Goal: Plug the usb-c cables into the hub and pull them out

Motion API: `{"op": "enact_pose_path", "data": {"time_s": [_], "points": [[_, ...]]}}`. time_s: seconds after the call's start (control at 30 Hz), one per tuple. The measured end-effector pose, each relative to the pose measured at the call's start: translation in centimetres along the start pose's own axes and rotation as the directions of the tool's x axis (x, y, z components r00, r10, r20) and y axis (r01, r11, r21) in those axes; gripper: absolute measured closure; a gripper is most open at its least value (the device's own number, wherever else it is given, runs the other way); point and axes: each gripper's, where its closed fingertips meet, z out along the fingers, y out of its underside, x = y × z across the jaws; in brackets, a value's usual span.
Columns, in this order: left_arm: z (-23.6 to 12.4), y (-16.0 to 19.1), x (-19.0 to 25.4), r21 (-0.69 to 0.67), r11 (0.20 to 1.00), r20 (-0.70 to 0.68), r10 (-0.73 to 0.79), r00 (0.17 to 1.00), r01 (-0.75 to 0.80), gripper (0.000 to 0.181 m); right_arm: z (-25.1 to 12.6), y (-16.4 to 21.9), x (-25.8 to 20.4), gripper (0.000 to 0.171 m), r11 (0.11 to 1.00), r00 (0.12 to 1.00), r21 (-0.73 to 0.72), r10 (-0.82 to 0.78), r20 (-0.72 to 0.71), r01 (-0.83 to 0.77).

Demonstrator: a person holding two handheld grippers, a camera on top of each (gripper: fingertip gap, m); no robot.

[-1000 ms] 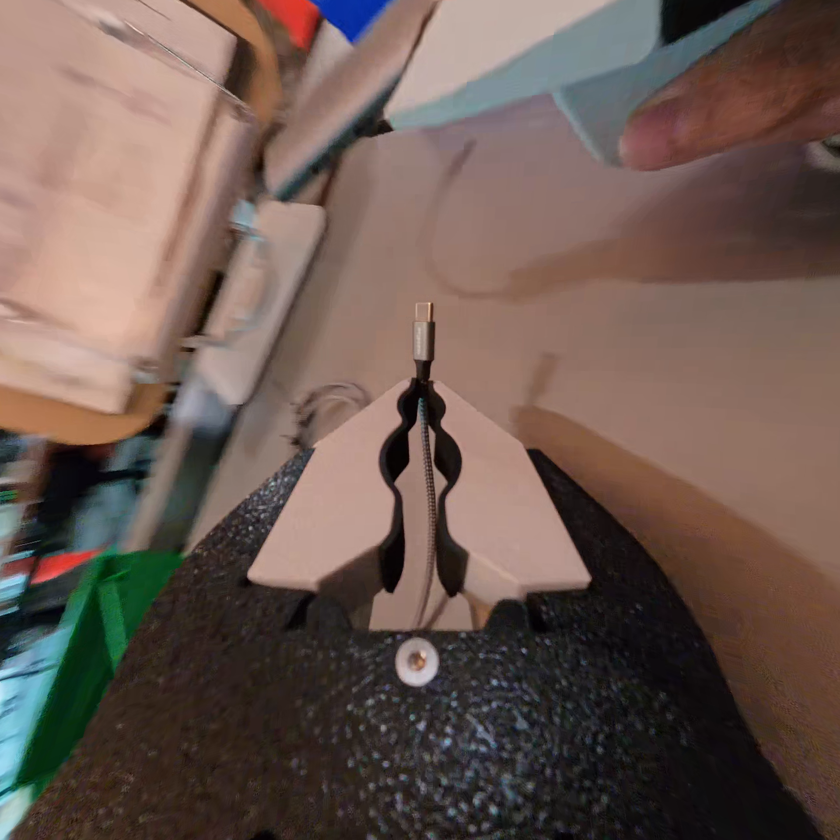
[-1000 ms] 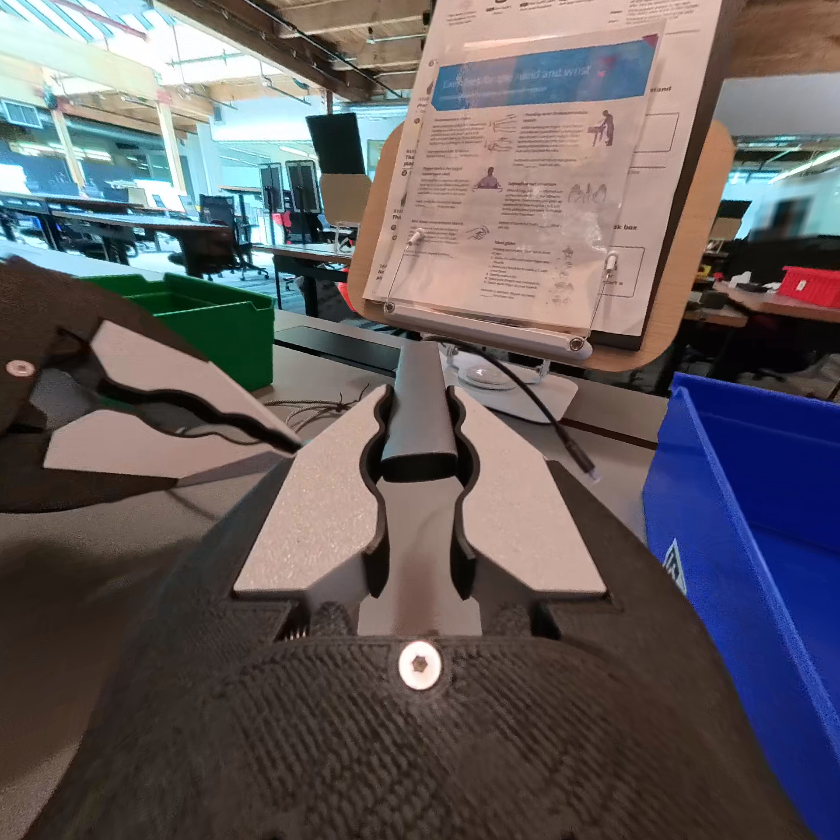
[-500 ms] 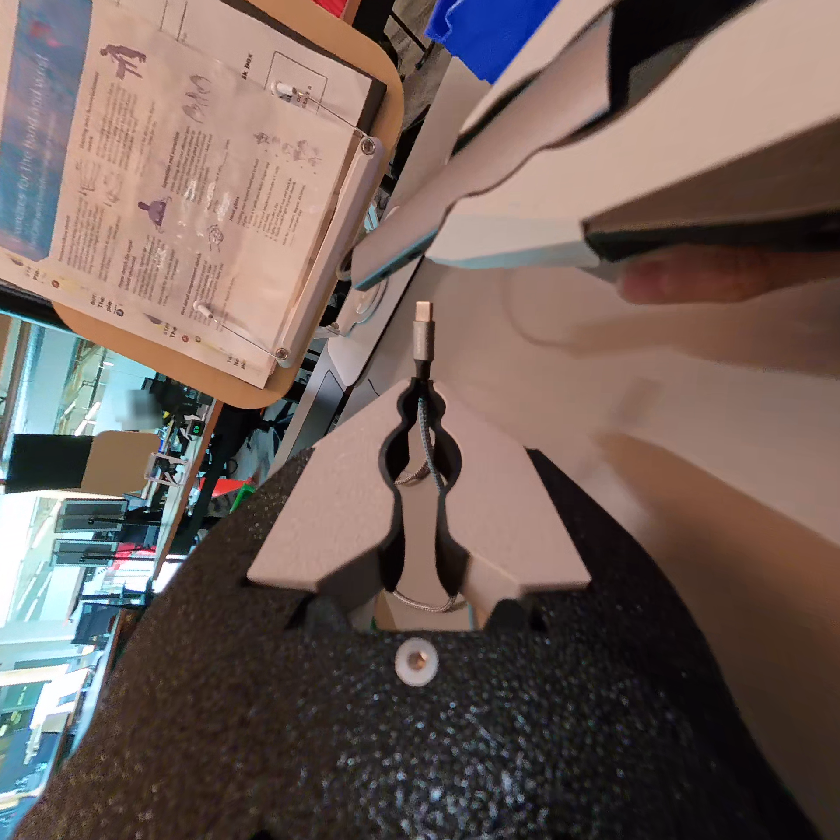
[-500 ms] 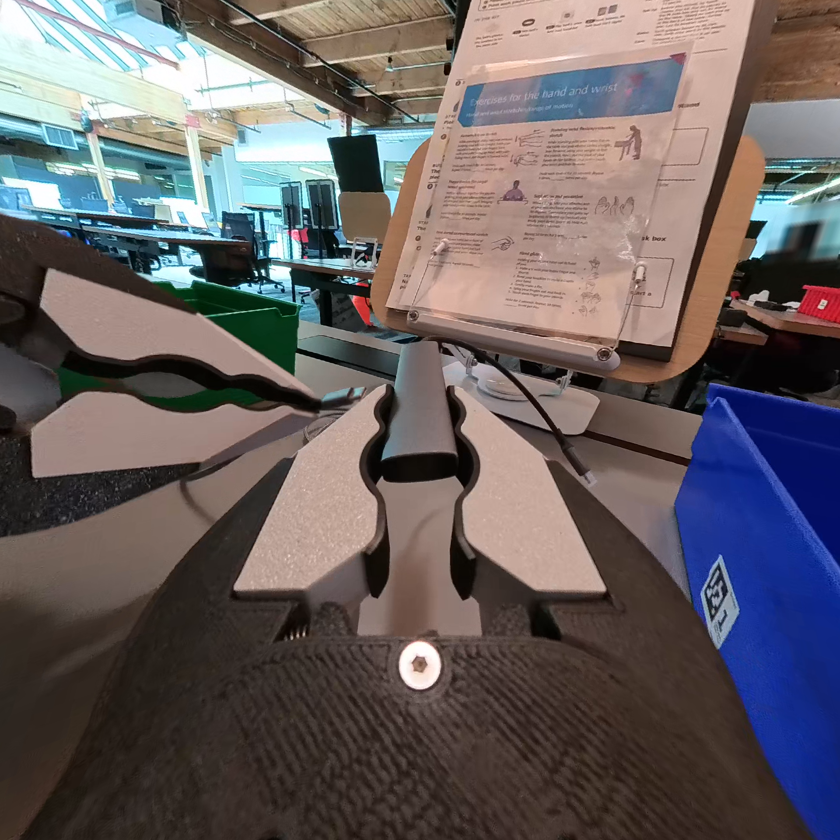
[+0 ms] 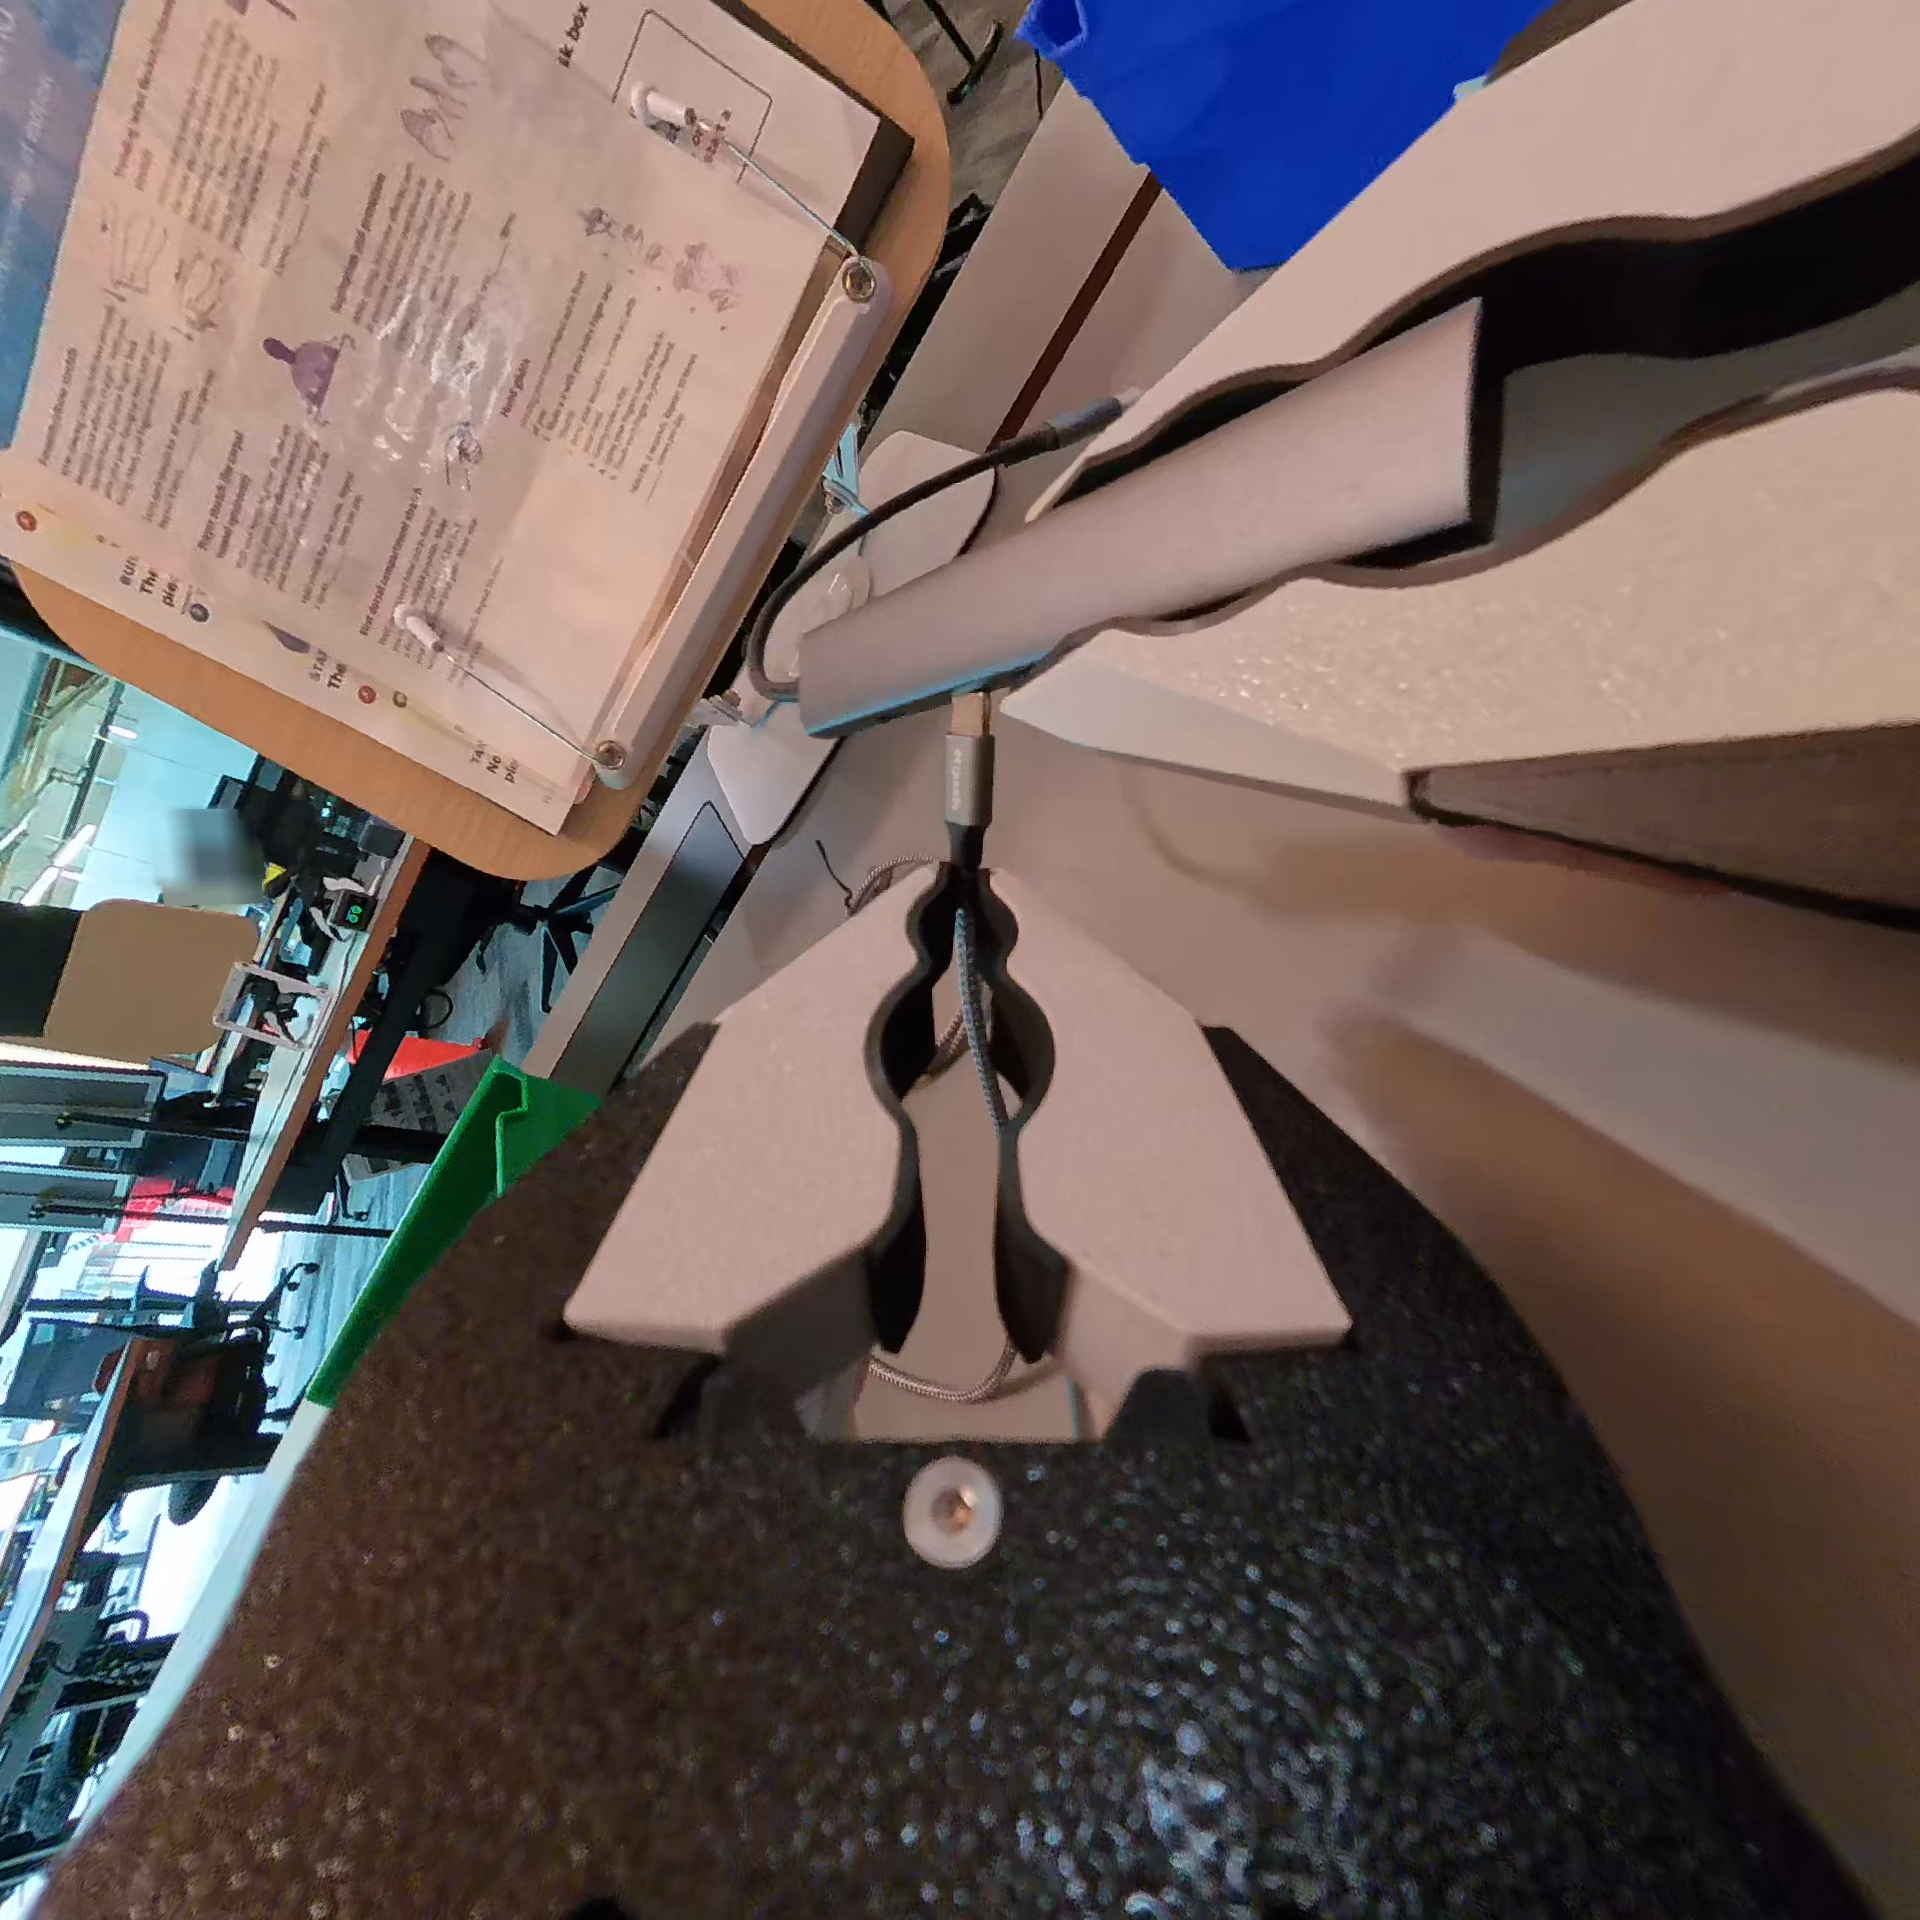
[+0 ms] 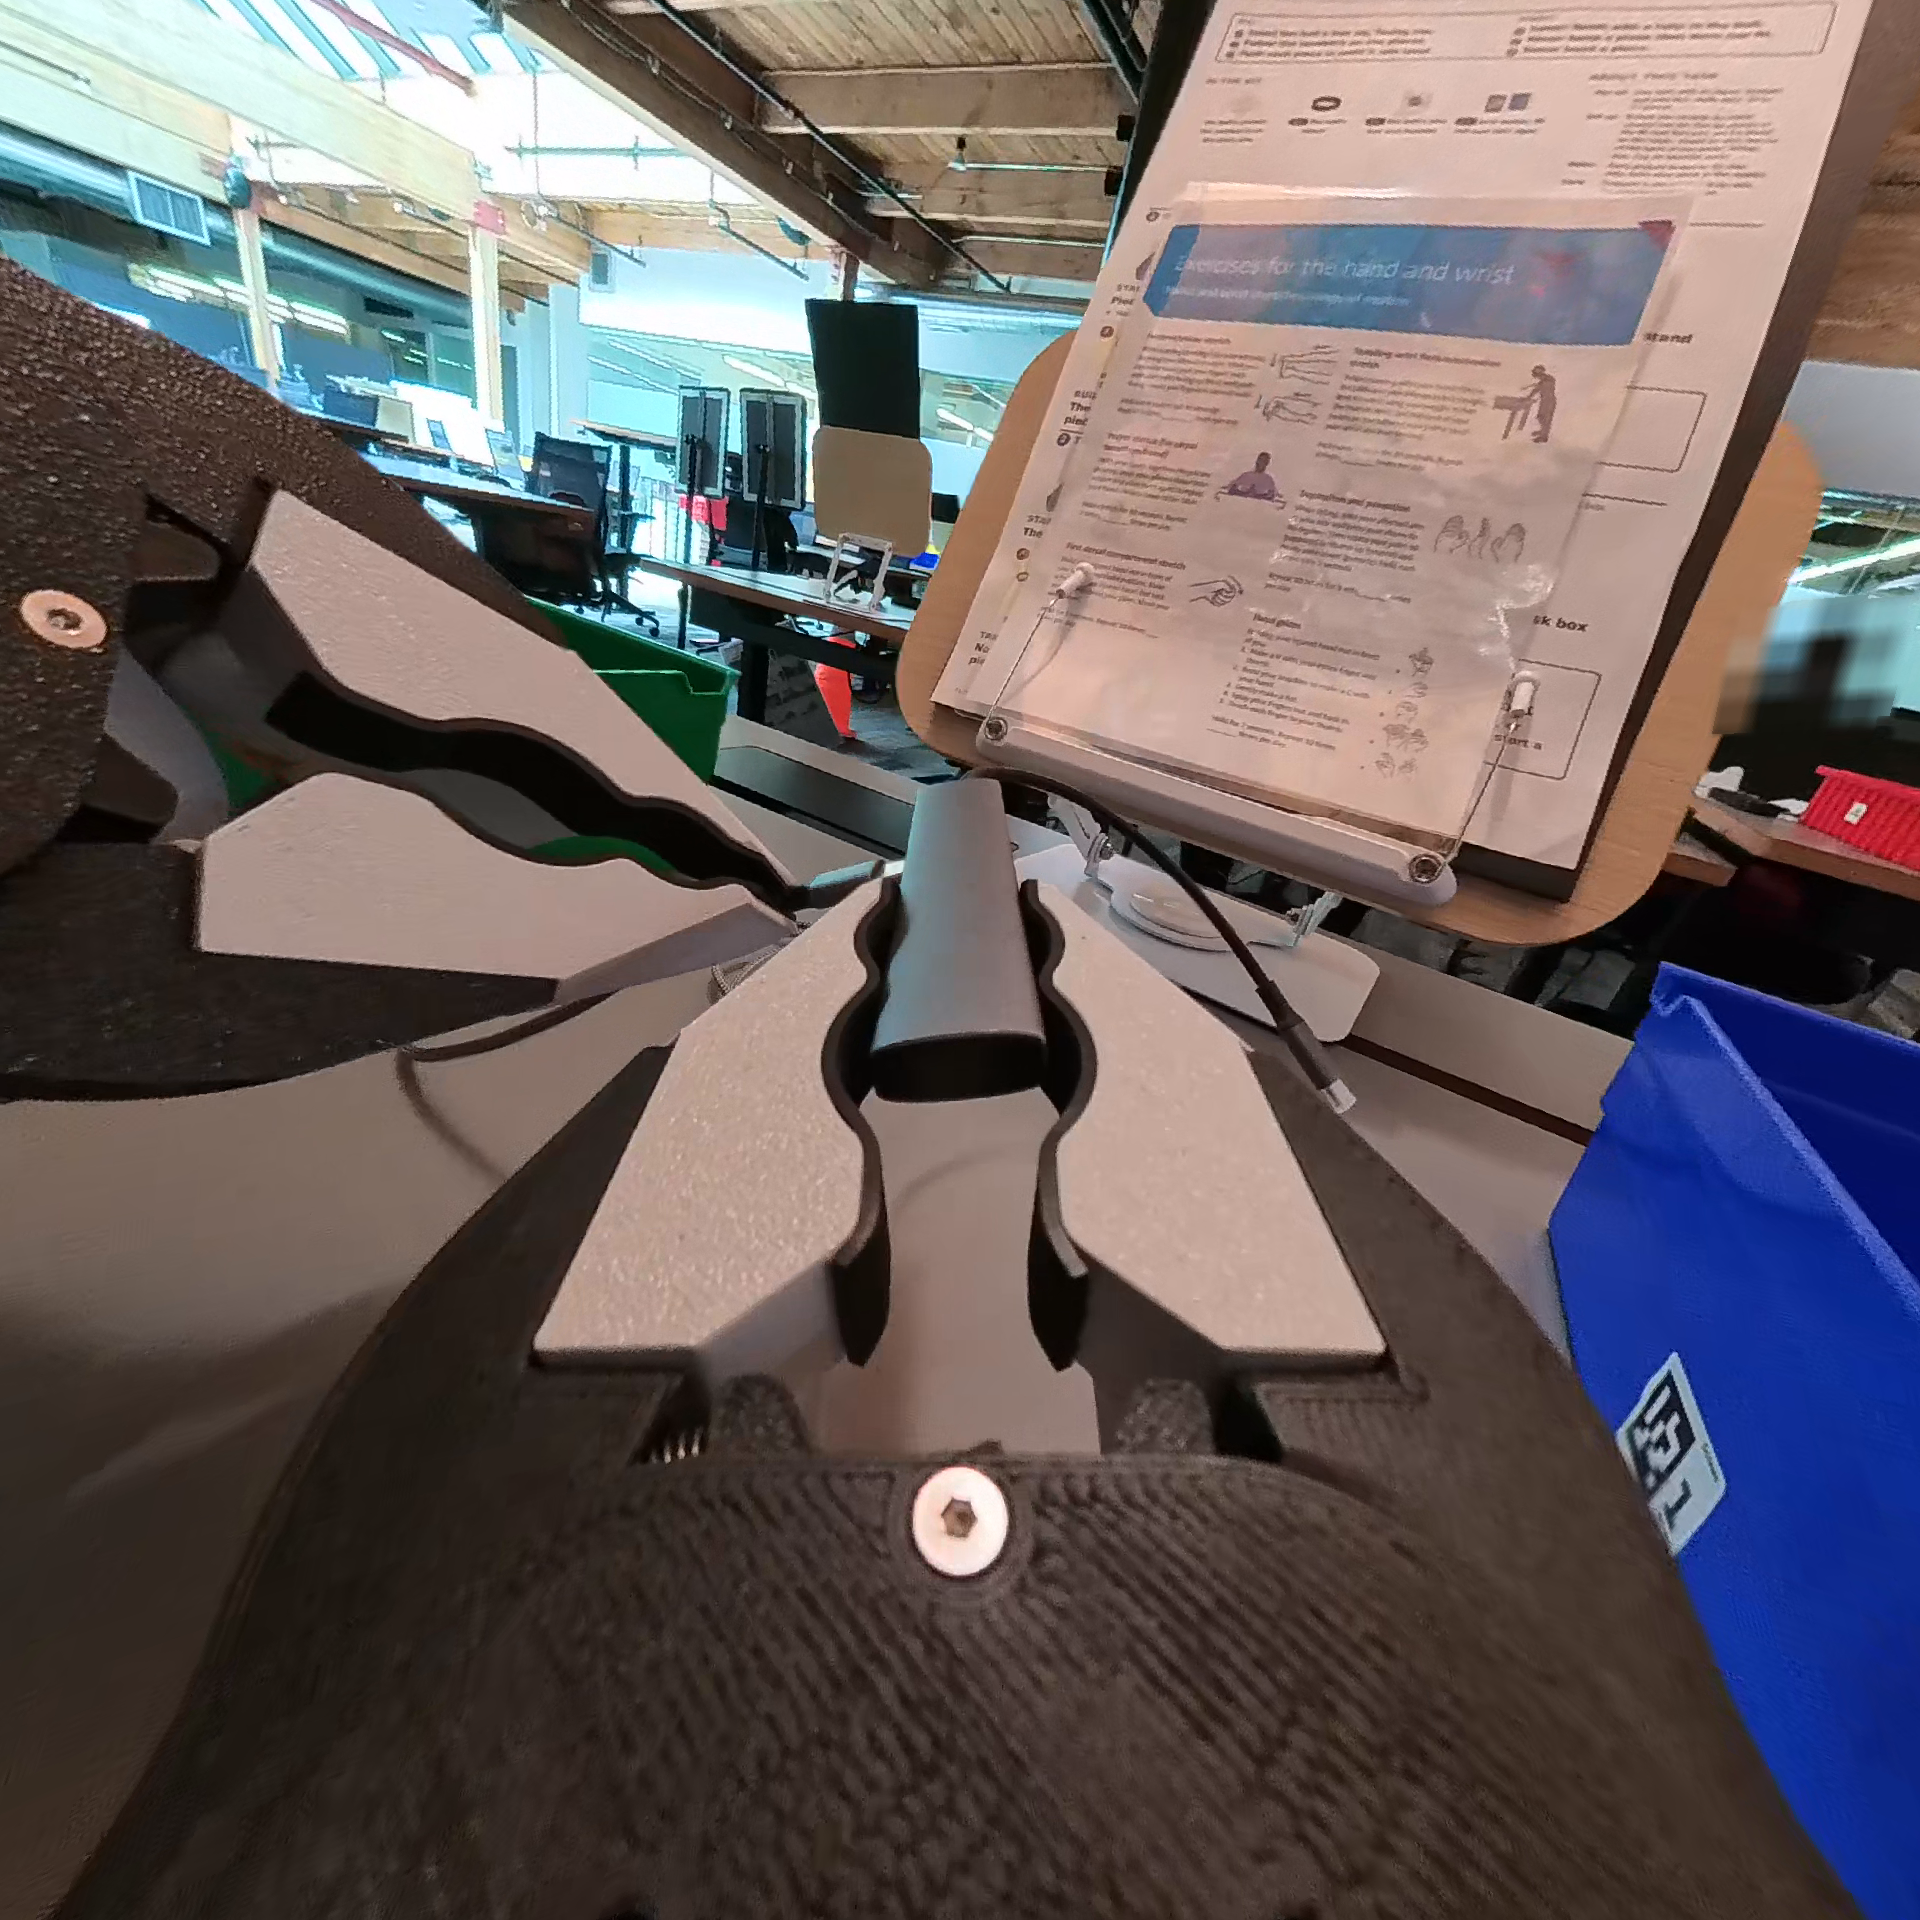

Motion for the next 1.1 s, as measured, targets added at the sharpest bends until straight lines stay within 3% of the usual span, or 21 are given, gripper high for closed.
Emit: {"op": "enact_pose_path", "data": {"time_s": [0.03,0.27,0.4,0.5,0.6,0.67,0.8,0.97,1.1], "points": [[0.0,0.1,0.0,-0.005,1.0,0.0,-0.004,1.0,0.004,0.181,0.0,0.0,-0.1,0.149,1.0,1.0,-0.002,-0.009,-0.004,0.009],[-0.3,-0.2,0.0,0.0,0.999,-0.004,-0.038,0.999,0.038,0.181,0.2,-0.1,-0.3,0.149,0.996,0.994,-0.019,-0.089,-0.056,0.088],[-0.5,-1.2,0.4,0.121,0.98,-0.104,-0.148,0.984,0.16,0.181,-0.1,-0.5,0.4,0.149,1.0,0.998,-0.003,-0.017,-0.057,0.017],[-1.5,-2.9,0.3,0.262,0.855,-0.35,-0.348,0.87,0.448,0.179,-0.5,-1.3,1.1,0.149,0.985,0.987,0.055,0.162,-0.005,-0.161],[-1.9,-3.1,-0.7,0.265,0.724,-0.498,-0.463,0.733,0.637,0.168,-0.6,-1.6,1.3,0.149,0.964,0.967,0.078,0.251,0.038,-0.254],[-2.0,-3.1,-0.9,0.285,0.698,-0.526,-0.459,0.716,0.657,0.164,-0.7,-1.8,1.1,0.149,0.953,0.957,0.087,0.284,0.065,-0.289],[-2.6,-3.9,-0.4,0.354,0.709,-0.526,-0.388,0.757,0.61,0.158,-0.7,-1.9,0.8,0.149,0.943,0.946,0.091,0.313,0.089,-0.321],[-2.8,-4.3,-0.5,0.405,0.703,-0.486,-0.376,0.789,0.585,0.174,-0.8,-2.1,0.4,0.149,0.933,0.935,0.096,0.336,0.116,-0.347],[-2.8,-4.2,-0.7,0.412,0.69,-0.484,-0.388,0.784,0.595,0.174,-0.6,-1.8,0.2,0.148,0.92,0.92,0.087,0.369,0.128,-0.381]]}}
